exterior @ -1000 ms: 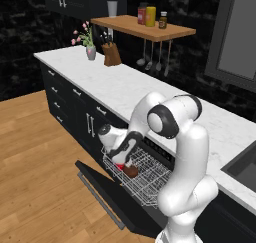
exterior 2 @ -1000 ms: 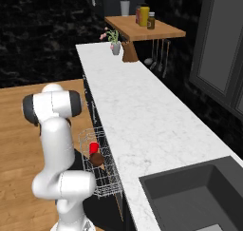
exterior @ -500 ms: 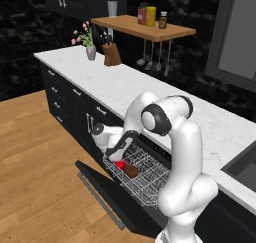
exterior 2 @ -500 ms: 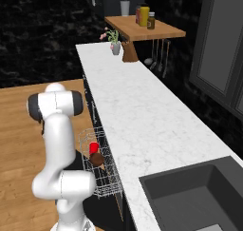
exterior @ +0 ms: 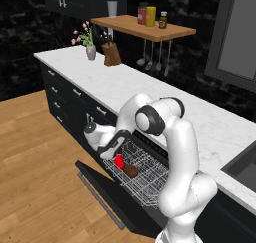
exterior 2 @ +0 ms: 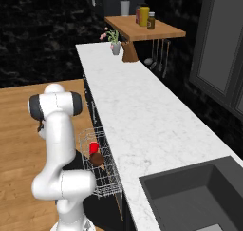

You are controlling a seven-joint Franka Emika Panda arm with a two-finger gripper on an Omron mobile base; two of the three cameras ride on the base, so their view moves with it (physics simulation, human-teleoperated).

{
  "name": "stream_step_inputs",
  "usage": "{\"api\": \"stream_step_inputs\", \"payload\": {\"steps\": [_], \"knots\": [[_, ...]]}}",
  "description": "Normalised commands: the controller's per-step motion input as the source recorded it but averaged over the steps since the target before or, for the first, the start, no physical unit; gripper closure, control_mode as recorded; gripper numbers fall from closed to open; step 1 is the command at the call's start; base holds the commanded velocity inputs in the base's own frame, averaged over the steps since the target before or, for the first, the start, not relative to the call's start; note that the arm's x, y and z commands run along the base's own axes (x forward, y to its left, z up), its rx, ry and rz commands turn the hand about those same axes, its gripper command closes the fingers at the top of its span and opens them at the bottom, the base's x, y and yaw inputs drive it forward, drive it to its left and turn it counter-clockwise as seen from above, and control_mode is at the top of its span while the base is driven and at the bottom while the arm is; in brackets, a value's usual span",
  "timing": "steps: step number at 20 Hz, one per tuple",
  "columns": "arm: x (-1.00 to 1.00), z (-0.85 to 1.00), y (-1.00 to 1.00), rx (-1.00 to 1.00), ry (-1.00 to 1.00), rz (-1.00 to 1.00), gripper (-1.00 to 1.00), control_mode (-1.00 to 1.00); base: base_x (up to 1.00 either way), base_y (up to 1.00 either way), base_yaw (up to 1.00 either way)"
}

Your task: Pick up the cup and bowl from the counter, place them in the dishwasher, and close the dishwasher door.

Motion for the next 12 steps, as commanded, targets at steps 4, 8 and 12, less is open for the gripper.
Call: {"api": "stream_step_inputs", "payload": {"steps": [4, 8, 12], "knots": [[-0.41, -0.28, 0.11, 0.10, -0.08, -0.20, -1.00, -1.00, 0.00, 0.00, 0.00], [-0.09, -0.37, -0.01, 0.04, -0.11, -0.15, -1.00, -1.00, 0.00, 0.00, 0.00], [0.00, -0.49, -0.01, 0.00, -0.11, -0.02, -1.00, -1.00, 0.00, 0.00, 0.00]]}}
